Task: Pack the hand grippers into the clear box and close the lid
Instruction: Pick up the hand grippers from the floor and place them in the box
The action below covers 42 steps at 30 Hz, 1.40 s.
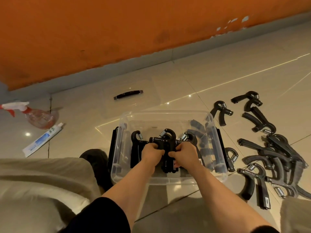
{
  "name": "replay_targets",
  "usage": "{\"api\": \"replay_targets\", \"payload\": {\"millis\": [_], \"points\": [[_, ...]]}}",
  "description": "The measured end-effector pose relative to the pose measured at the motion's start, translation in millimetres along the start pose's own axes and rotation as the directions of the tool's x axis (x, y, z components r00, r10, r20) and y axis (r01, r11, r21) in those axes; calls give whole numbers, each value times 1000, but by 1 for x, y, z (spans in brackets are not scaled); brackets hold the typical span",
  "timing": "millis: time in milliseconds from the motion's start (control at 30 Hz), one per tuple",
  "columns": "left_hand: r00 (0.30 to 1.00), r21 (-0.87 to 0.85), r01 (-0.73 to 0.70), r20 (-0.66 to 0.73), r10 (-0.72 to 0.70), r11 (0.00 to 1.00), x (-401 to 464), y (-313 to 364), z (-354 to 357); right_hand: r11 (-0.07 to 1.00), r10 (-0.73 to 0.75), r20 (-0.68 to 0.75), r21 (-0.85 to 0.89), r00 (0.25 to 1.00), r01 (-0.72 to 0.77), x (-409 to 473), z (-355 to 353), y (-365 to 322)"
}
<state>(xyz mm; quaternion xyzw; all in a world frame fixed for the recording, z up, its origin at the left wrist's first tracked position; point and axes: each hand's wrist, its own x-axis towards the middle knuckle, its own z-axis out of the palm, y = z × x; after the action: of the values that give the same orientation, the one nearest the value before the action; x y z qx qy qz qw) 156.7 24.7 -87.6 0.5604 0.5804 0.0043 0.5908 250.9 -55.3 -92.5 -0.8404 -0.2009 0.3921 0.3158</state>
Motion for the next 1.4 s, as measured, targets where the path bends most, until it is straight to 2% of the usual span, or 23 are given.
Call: {"api": "replay_targets", "payload": {"millis": [167, 433, 533, 833, 1000, 1133, 1233, 1400], "points": [[999, 84, 32, 24, -34, 996, 10, -4, 3, 983, 29, -21, -183, 999, -32, 9, 11, -7], [998, 207, 7, 66, -21, 978, 21, -9, 5, 968, 96, -69, -224, 993, -109, 22, 17, -4], [999, 300, -28, 38, 18, 953, 23, -13, 3, 946, 114, 2, -306, 993, -108, 20, 18, -5], [995, 524, -93, 34, 89, 847, 32, -21, -5, 929, 67, 143, -369, 987, -9, 23, 14, -7], [993, 602, -115, 50, 106, 790, 38, -23, -10, 961, 92, 117, -270, 989, -57, 24, 14, -3], [992, 549, -128, 54, 118, 826, 38, -25, -10, 971, 120, 123, -221, 985, -91, 25, 13, -1], [992, 511, -126, 62, 110, 850, 34, -23, -5, 979, 85, 103, -192, 991, -64, 22, 12, -2], [979, 471, -106, -105, 175, 876, 15, 0, 4, 993, 54, 109, -109, 993, -42, 7, -4, -6]]}}
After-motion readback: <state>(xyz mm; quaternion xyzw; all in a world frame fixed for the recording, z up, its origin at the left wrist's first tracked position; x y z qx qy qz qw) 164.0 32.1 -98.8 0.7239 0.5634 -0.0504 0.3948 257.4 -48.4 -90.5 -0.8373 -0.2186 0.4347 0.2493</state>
